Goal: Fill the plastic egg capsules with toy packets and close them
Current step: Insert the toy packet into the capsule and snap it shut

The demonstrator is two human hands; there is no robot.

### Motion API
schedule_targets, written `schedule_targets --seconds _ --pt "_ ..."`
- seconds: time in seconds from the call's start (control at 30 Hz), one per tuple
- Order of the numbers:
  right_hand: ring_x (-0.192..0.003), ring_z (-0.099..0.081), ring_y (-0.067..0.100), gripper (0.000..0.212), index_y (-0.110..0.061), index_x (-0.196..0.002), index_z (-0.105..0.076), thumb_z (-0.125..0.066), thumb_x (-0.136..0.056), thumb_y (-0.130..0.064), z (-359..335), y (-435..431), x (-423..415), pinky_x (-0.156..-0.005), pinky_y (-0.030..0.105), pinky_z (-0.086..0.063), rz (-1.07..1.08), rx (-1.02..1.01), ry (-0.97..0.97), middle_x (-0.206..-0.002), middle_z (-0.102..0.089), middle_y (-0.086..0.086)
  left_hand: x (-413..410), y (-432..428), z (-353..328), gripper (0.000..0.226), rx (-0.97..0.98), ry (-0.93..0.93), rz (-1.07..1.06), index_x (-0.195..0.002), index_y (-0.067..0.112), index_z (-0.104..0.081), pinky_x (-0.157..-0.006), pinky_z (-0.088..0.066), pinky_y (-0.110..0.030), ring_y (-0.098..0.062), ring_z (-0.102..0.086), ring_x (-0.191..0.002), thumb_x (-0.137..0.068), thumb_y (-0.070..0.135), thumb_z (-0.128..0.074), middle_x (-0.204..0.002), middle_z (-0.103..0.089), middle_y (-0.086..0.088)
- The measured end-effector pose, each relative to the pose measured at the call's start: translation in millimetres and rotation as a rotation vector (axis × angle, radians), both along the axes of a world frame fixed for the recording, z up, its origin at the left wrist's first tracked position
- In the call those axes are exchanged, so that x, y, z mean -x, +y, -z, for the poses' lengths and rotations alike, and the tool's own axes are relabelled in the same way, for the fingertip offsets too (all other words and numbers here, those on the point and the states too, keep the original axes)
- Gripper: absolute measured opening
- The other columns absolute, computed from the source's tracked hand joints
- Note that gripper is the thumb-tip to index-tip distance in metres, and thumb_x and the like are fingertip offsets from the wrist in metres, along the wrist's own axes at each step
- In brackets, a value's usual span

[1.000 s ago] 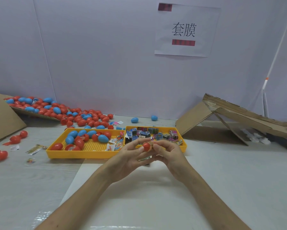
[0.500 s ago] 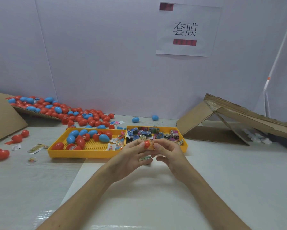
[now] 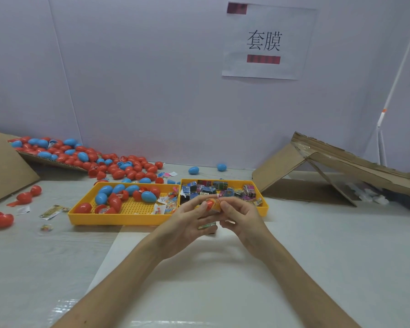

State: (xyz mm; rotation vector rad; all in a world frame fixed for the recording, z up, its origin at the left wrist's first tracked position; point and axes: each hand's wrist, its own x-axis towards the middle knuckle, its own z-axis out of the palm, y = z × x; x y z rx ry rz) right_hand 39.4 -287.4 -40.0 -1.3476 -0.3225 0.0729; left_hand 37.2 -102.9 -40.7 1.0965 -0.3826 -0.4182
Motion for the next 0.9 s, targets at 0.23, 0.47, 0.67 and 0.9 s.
schedule_targets --seconds 0.23,0.47,0.67,0.9 --pt "-0.082 -0.069 0.016 0.025 -0.017 -0.095 -0.079 -0.081 -0.071 -0.024 2.9 -4.4 -2.8 -0.069 0.022 -0.054 0.010 0.012 -0.004 -0.095 -0.076 0.008 -0.5 0.0 0.7 0.050 -0.051 0.002 -0.017 -0.137 0.007 -0.049 -0.105 -0.051 -0.041 -0.028 -0.061 -0.128 -0.098 0.036 -0.059 -0.135 -0.064 -0.015" --pt "-0.082 -0.065 0.019 0.029 -0.006 -0.100 -0.074 -0.078 -0.074 -0.016 3.8 -5.8 -3.4 -0.069 0.025 -0.053 0.035 0.019 -0.021 -0.093 -0.074 0.012 1.8 -1.6 -0.7 0.045 -0.033 0.001 0.000 -0.132 0.012 -0.052 -0.101 -0.050 -0.041 -0.031 -0.061 -0.127 -0.094 0.033 -0.061 -0.133 -0.065 -0.017" --pt "-0.078 -0.063 0.018 0.010 -0.014 -0.088 -0.073 -0.076 -0.086 -0.023 0.1 -6.2 -2.5 -0.073 0.028 -0.054 -0.065 -0.058 0.061 -0.090 -0.070 0.010 2.9 -2.0 1.0 0.045 -0.011 -0.020 0.008 -0.138 0.015 -0.052 -0.094 -0.054 -0.037 -0.030 -0.063 -0.125 -0.096 0.028 -0.061 -0.129 -0.067 -0.016" --pt "-0.086 -0.070 0.029 0.016 -0.001 -0.089 -0.068 -0.073 -0.078 -0.011 0.1 -7.3 -4.0 -0.078 0.037 -0.060 -0.044 -0.100 0.060 -0.091 -0.070 0.018 2.6 -2.7 2.2 0.046 -0.073 -0.029 0.029 -0.142 0.015 -0.051 -0.096 -0.052 -0.038 -0.028 -0.064 -0.121 -0.098 0.029 -0.059 -0.127 -0.067 -0.013"
